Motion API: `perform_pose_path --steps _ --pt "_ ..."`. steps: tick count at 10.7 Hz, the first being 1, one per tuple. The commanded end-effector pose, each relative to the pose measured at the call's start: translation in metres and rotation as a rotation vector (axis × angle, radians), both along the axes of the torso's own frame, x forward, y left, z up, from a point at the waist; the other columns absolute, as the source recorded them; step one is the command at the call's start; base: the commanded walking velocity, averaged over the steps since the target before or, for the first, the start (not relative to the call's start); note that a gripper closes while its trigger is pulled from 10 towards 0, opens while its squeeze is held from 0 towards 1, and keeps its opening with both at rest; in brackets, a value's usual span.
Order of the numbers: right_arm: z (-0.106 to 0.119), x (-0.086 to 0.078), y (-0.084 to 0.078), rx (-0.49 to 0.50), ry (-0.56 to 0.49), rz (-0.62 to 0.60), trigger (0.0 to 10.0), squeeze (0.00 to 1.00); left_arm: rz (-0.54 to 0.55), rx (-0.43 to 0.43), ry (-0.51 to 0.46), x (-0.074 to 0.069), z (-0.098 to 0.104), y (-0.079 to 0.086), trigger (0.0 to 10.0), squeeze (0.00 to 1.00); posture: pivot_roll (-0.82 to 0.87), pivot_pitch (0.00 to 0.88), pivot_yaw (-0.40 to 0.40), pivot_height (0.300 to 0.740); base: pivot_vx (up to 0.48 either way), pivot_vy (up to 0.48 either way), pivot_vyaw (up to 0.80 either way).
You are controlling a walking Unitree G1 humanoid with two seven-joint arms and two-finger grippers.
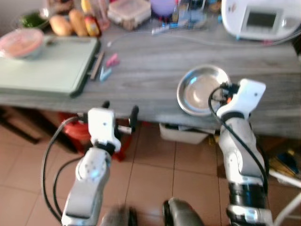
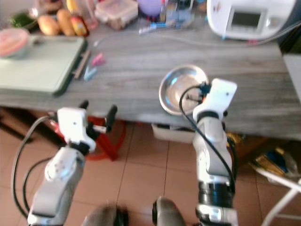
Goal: Setting the table
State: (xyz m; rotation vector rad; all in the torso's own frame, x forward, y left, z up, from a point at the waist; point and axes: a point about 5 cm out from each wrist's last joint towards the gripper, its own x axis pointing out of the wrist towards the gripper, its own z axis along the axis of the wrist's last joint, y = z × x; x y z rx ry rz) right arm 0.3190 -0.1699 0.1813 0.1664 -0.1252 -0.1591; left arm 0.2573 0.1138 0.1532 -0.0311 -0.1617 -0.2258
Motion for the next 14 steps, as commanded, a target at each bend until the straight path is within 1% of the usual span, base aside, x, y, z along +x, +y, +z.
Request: perform_pose_path --steps 1,2,3,5,6,7,9,11,12,14 --pt "-0.010 -0.001 0.004 0.015 0.055 0.006 10.0 0.00 0.020 0.013 0.021 -0.003 -0.004 0.006 10.0 0.00 -0.03 0.216 0.056 0.740 0.000 0.000 0.00" --pt "-0.017 -0.001 0.000 0.053 0.097 -0.023 10.0 0.00 0.034 0.008 0.046 -0.006 -0.010 0.009 10.0 0.00 -0.03 0.222 0.056 0.740 0.000 0.000 0.00" --pt "-0.024 0.001 -0.001 0.125 0.144 -0.031 10.0 0.00 0.052 0.002 0.077 -0.008 -0.014 0.011 10.0 0.00 -0.02 0.226 0.056 0.740 0.000 0.000 0.00" --pt "-0.029 0.002 0.002 0.208 0.192 -0.026 10.0 0.00 0.050 -0.002 0.094 -0.009 -0.016 0.011 10.0 0.00 -0.02 0.230 0.053 0.740 0.000 0.000 0.00" --pt "-0.028 0.002 0.003 0.205 0.191 -0.018 10.0 0.63 0.050 -0.007 0.106 -0.009 -0.017 0.011 10.0 0.00 -0.02 0.233 0.053 0.740 0.000 0.000 0.00" --pt "-0.027 0.004 0.001 0.225 0.193 -0.019 10.0 1.00 0.010 -0.034 0.109 -0.010 -0.016 0.009 10.0 0.00 -0.02 0.236 0.054 0.740 0.000 0.000 0.00" --pt "-0.023 0.009 -0.005 0.219 0.184 -0.051 10.0 1.00 0.010 -0.031 0.113 -0.011 -0.016 0.008 10.0 0.00 -0.02 0.237 0.056 0.740 0.000 0.000 0.00" --pt "-0.021 0.011 -0.007 0.215 0.171 -0.058 10.0 1.00 0.010 -0.030 0.115 -0.011 -0.016 0.009 10.0 0.00 -0.02 0.238 0.056 0.740 0.000 0.000 0.00" --pt "-0.016 0.012 -0.007 0.200 0.146 -0.048 10.0 1.00 0.015 -0.028 0.114 -0.011 -0.016 0.009 10.0 0.00 -0.02 0.238 0.057 0.740 0.000 0.000 0.00" --pt "0.002 0.012 -0.001 0.131 0.041 0.009 10.0 1.00 0.040 -0.028 0.120 -0.011 -0.017 0.012 10.0 0.00 -0.02 0.233 0.056 0.740 0.000 0.000 0.00"
